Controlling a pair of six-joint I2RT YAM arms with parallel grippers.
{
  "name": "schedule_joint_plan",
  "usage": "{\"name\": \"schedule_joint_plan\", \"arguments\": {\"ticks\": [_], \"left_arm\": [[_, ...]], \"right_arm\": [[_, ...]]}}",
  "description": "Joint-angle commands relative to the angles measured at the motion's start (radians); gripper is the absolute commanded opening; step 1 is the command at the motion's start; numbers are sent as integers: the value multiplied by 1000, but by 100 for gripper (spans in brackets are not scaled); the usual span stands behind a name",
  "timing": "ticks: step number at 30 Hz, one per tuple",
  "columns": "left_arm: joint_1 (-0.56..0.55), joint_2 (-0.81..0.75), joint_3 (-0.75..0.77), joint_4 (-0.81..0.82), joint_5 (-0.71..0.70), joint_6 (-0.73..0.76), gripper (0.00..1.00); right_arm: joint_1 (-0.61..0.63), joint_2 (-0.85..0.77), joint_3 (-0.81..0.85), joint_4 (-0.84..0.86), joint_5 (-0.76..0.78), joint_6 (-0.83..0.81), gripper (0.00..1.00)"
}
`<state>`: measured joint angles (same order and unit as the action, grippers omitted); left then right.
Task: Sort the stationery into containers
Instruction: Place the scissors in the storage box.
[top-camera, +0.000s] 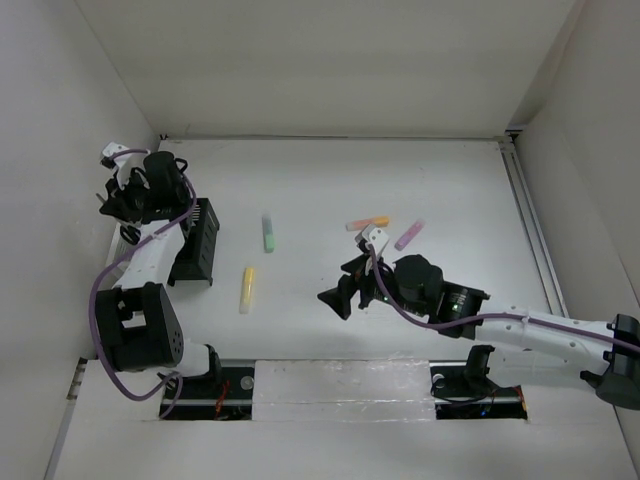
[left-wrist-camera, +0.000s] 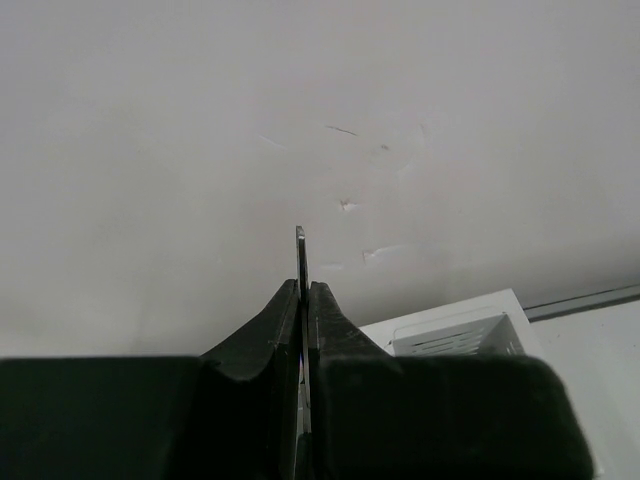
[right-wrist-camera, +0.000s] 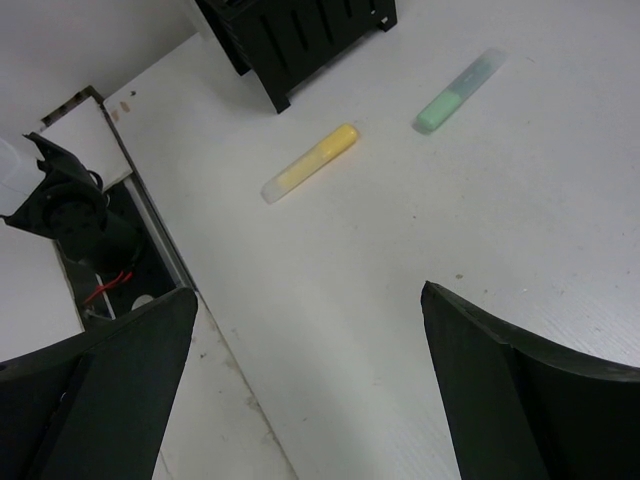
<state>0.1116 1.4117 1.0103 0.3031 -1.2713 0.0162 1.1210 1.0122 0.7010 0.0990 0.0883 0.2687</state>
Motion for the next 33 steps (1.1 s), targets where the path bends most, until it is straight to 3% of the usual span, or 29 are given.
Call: {"name": "schedule_joint_plan", "arguments": {"ticks": [1,13,15,18,24,33], "left_arm": [[8,-19,-7,43,-31,-39,0],[8,39,13,71,-79,-15,0],[39,62,48,-22,-89,-77,0],[71,75,120,-258,-53,-301,0],[71,87,119,-219,-48,-283,0],[71,133,154,-349,-100,-418,0]], "right_arm": [[8,-23,75,-18,-16,-6,100],[8,-14,66,-18,-16,-16,100],[8,-14,66,-18,-16,-16,100],[8,-14,66,-18,-27,-16,100],[8,-5,66,-18,-27,-16,100],[8,-4,66,-8,-38,-6,100]]}}
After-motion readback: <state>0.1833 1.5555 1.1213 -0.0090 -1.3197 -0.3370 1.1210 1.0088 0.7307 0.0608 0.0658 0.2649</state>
